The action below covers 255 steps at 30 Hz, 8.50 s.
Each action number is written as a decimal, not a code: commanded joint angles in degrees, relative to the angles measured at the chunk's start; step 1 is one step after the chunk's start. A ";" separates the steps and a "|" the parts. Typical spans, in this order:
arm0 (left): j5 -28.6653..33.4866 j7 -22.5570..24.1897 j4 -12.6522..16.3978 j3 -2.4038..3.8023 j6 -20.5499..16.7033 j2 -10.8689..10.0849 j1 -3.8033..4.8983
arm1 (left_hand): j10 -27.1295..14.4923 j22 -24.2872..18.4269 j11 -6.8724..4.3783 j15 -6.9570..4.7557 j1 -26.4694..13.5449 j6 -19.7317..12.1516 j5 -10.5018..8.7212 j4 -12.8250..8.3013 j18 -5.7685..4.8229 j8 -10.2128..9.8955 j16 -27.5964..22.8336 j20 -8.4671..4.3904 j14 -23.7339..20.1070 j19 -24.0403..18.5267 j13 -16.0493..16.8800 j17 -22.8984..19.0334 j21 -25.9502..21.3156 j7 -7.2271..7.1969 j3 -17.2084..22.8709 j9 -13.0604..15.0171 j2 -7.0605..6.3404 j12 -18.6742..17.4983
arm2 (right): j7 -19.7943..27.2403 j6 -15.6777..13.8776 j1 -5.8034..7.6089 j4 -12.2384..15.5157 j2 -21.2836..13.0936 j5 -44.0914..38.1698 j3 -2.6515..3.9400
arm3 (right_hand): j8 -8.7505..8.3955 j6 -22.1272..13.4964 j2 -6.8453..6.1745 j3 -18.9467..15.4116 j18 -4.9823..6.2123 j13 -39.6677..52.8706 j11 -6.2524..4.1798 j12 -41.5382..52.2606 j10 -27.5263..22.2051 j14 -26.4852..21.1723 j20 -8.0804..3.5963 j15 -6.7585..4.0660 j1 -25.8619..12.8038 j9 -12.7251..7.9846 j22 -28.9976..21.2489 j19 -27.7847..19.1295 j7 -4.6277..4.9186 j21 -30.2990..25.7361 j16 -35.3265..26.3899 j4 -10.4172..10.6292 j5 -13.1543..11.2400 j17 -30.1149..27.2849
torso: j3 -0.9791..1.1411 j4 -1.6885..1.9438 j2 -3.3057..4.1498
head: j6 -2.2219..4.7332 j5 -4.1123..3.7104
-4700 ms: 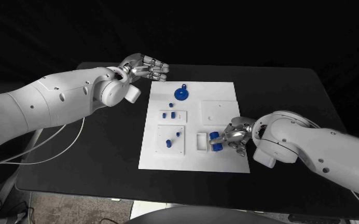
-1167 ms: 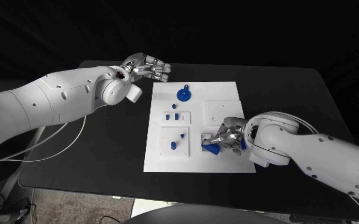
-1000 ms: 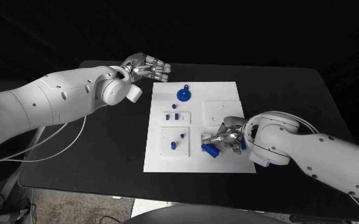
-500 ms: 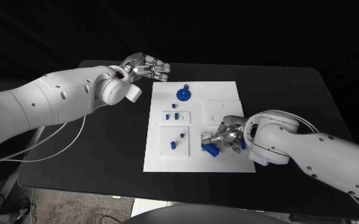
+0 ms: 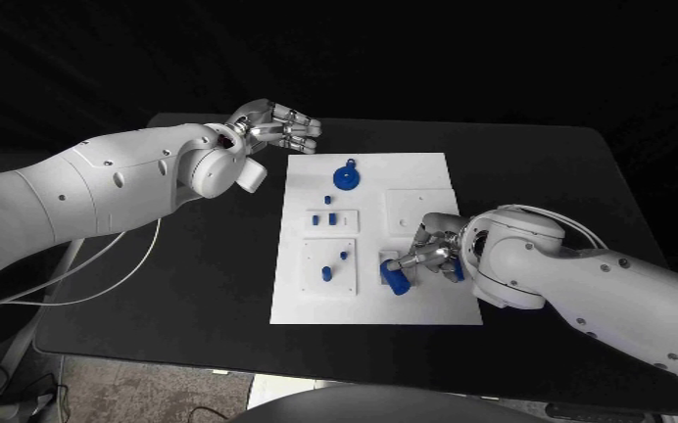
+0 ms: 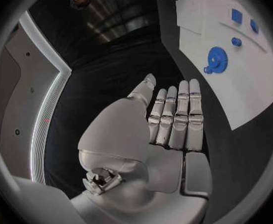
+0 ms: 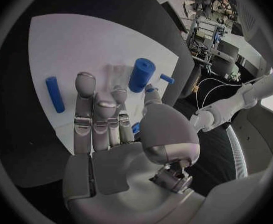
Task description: Assemble the parts on the task board
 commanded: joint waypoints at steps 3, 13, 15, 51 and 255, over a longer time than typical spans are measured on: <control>0.15 0.24 0.12 0.02 0.89 0.02 0.01 | -0.19 -0.05 0.09 -0.01 -0.43 -0.23 0.18 0.29 -0.01 0.01 0.11 0.02 -0.33 0.24 -0.03 0.02 0.03 -0.18 0.03 -0.01 -0.07 0.24 | 0.63 -0.45 -0.05 0.16 -0.09 -4.72 0.02 | 0.21 0.14 -1.25 0.75 0.08 -0.15 -0.20 0.12 -0.29 0.06 -0.06 0.00 0.17 0.07 -0.08 2.16 0.22 -0.19 -0.41 0.56 -0.69 -0.07 | -0.01 -0.03 0.01 | 0.01 -0.07; 0.15 0.23 0.08 0.01 0.95 0.01 0.01 | -0.19 -0.05 0.09 -0.01 -0.43 -0.23 0.18 0.29 -0.01 0.01 0.11 0.02 -0.33 0.24 -0.03 0.02 0.03 -0.18 0.03 -0.01 -0.07 0.24 | 1.33 0.20 -0.05 0.96 -0.59 -5.28 0.18 | 0.20 0.21 -3.32 2.59 0.02 -0.13 -0.21 0.22 -0.23 0.05 -0.07 -0.01 0.51 0.12 -0.04 2.18 0.20 -0.08 -0.45 2.55 -2.20 -0.05 | -0.02 -0.02 -0.01 | 0.07 -0.20; 0.15 0.22 0.09 0.00 0.97 0.01 0.01 | -0.19 -0.05 0.09 -0.01 -0.43 -0.23 0.18 0.29 -0.01 0.01 0.11 0.02 -0.33 0.24 -0.03 0.02 0.03 -0.18 0.03 -0.01 -0.07 0.24 | 1.50 0.39 -0.05 1.22 -0.75 -5.19 0.26 | 0.21 0.25 -3.38 2.71 0.01 -0.12 -0.22 0.23 -0.22 0.06 -0.07 0.00 0.57 0.13 -0.04 2.18 0.20 -0.08 -0.42 2.64 -2.37 -0.02 | -0.04 -0.04 0.00 | 0.08 -0.22; 0.15 -0.09 0.12 -0.05 1.47 -0.14 0.00 | -0.17 -0.31 0.08 -0.01 -0.42 -0.16 0.18 0.43 -0.01 0.02 0.12 0.01 -0.34 0.28 -0.03 0.03 0.08 -0.20 0.08 0.00 -0.01 0.24 | 7.39 2.35 -0.46 2.89 -2.24 -2.42 0.78 | 0.34 8.25 -6.82 16.70 -1.93 3.66 -2.80 3.59 2.21 0.36 -1.69 -1.63 6.63 36.74 2.48 2.38 -4.20 3.76 1.62 -1.91 -13.73 2.52 | -0.05 0.03 0.01 | -0.17 -0.36; -0.11 0.18 0.62 -0.23 2.41 -2.52 -0.01 | -0.74 -1.72 0.35 0.08 -0.78 -4.39 -0.37 1.32 0.02 -0.01 0.14 0.15 -0.28 0.61 -0.01 0.17 0.07 0.68 -1.42 -0.08 0.10 0.28 | -0.11 4.91 -7.03 -5.11 -2.76 -15.29 2.44 | 0.19 2.89 -2.57 51.21 -0.46 7.38 -0.50 6.83 2.69 0.19 0.02 0.10 -0.38 -4.86 3.67 2.14 0.65 4.12 0.87 -14.82 2.02 0.91 | 0.00 -0.24 -0.02 | -0.04 -3.64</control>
